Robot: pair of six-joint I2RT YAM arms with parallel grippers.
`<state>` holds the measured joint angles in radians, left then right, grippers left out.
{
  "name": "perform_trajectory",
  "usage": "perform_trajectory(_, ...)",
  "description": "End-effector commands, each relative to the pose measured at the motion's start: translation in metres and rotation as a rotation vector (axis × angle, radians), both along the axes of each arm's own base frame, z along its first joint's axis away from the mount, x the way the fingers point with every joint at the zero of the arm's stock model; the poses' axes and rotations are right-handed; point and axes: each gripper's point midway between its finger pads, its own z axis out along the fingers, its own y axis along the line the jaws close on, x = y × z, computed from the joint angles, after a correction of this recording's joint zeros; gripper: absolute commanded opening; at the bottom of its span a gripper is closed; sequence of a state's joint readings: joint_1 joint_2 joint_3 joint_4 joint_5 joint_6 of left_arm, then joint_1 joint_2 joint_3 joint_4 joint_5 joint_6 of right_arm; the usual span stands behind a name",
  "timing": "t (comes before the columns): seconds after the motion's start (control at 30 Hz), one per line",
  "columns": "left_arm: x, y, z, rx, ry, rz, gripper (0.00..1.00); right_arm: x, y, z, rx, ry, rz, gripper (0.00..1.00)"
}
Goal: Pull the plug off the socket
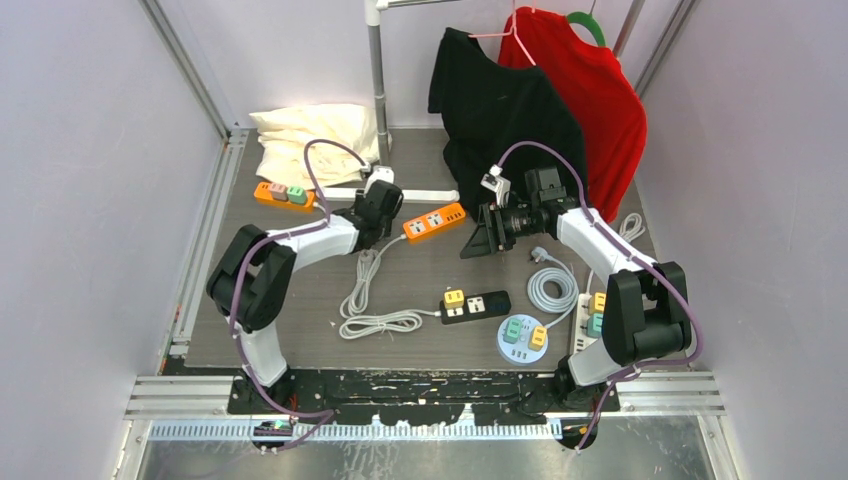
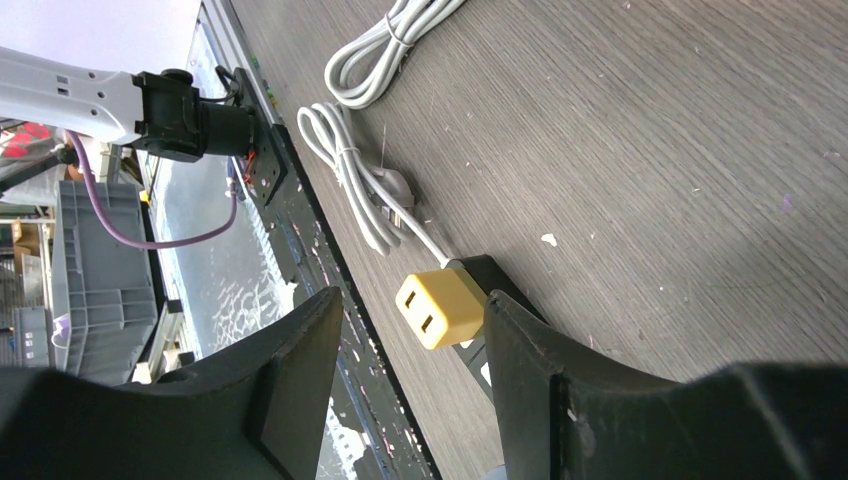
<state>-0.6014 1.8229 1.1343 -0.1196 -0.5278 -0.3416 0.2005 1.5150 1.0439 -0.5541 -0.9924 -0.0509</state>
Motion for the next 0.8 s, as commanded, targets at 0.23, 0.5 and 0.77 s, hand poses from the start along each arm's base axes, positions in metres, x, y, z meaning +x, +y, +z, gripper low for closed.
perform_trajectory(0.23,0.014,-0.009,0.007,-0.174,0.029,-0.014,0.3,0.009,0.0,0.012,0.007,-0.07,0.007,0.6)
perform_trajectory(0.5,0.016,-0.013,0.004,-0.19,0.067,-0.03,0.52,0.008,-0.001,0.011,0.002,-0.068,0.008,0.59)
perform_trajectory(0.77,0.016,-0.008,0.002,-0.182,0.077,-0.003,0.63,0.008,-0.001,0.012,0.002,-0.074,0.012,0.6)
